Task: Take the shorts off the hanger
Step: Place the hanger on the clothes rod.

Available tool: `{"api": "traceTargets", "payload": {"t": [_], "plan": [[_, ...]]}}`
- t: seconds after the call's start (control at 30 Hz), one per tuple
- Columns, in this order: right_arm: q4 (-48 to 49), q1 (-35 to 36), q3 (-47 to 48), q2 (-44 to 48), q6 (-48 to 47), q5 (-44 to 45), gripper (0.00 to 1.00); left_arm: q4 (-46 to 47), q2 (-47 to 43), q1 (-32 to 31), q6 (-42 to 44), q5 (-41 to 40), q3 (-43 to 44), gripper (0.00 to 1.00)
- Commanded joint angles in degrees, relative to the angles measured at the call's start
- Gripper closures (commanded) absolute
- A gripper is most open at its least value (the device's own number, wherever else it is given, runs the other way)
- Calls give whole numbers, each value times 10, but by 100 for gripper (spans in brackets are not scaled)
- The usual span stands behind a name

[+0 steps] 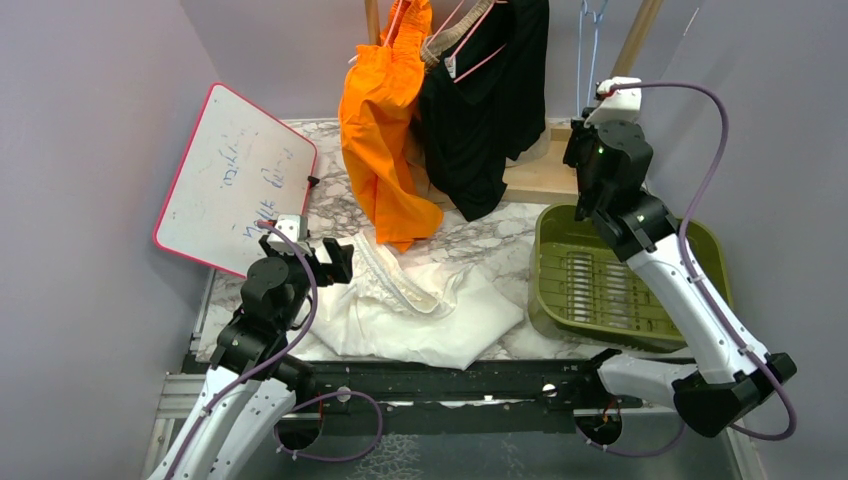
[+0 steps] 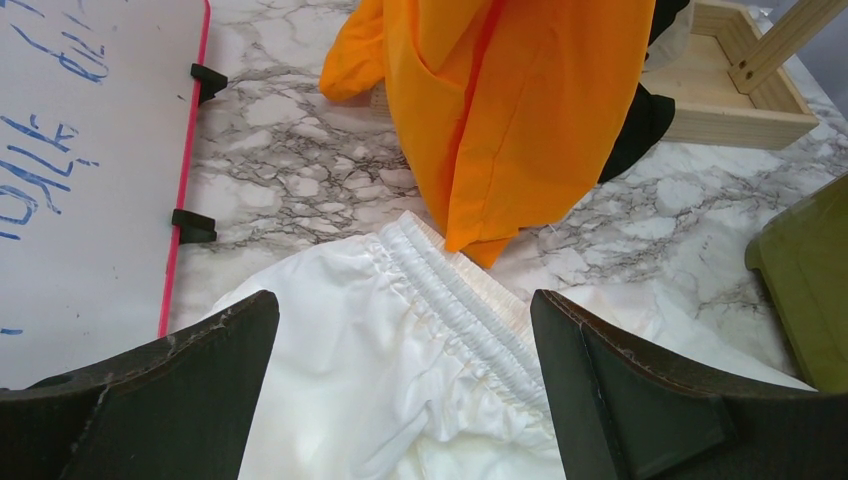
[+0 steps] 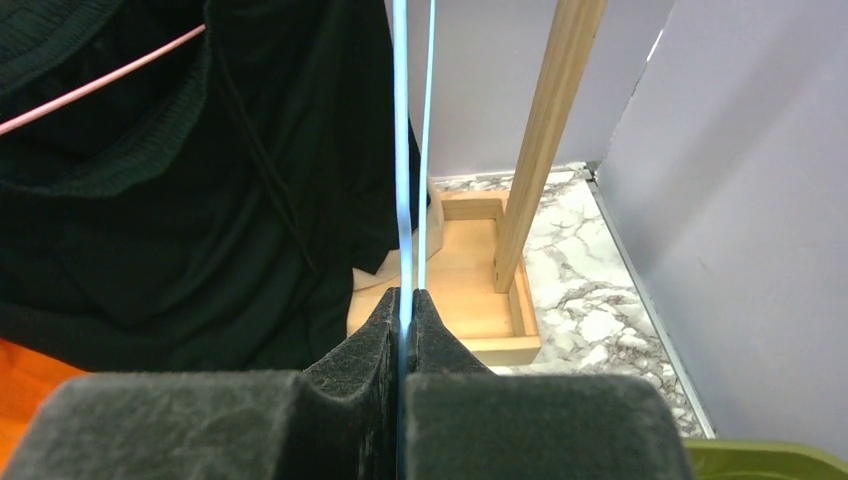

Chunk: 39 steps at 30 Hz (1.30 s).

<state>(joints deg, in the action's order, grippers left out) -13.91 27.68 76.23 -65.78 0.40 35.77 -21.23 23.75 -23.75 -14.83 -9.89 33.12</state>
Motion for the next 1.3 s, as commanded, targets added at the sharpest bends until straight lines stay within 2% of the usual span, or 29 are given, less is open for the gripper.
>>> {"api": "traceTargets", "payload": {"t": [0.0,0.1,0.33,0.5,0.63,0.8,0.9,1.13,1.27], "plan": [[-59,-38,54,-37,13,-70,99,1,-1,2,-5,2,16,1],[-59,-67,71,-52,13,-112,99,1,-1,1,-4,3,16,1],[-84,-94,126,-74,10,-138,99,1,0,2,-4,4,16,1],[-74,-94,108,-40,24,-145,99,1,-3,2,-4,3,16,1],[-103,-94,97,1,47,-165,99,1,-4,2,-4,4,16,1],[-91,-94,87,14,28,-129,99,2,-3,2,-5,6,16,1],[-91,-94,119,-11,18,-117,99,3,-2,2,-5,9,16,1],[-188,-95,259,-125,15,-115,99,2,-4,2,-4,8,15,1],[-194,-98,290,-165,1,-109,99,2,-3,1,-4,9,15,1]]}}
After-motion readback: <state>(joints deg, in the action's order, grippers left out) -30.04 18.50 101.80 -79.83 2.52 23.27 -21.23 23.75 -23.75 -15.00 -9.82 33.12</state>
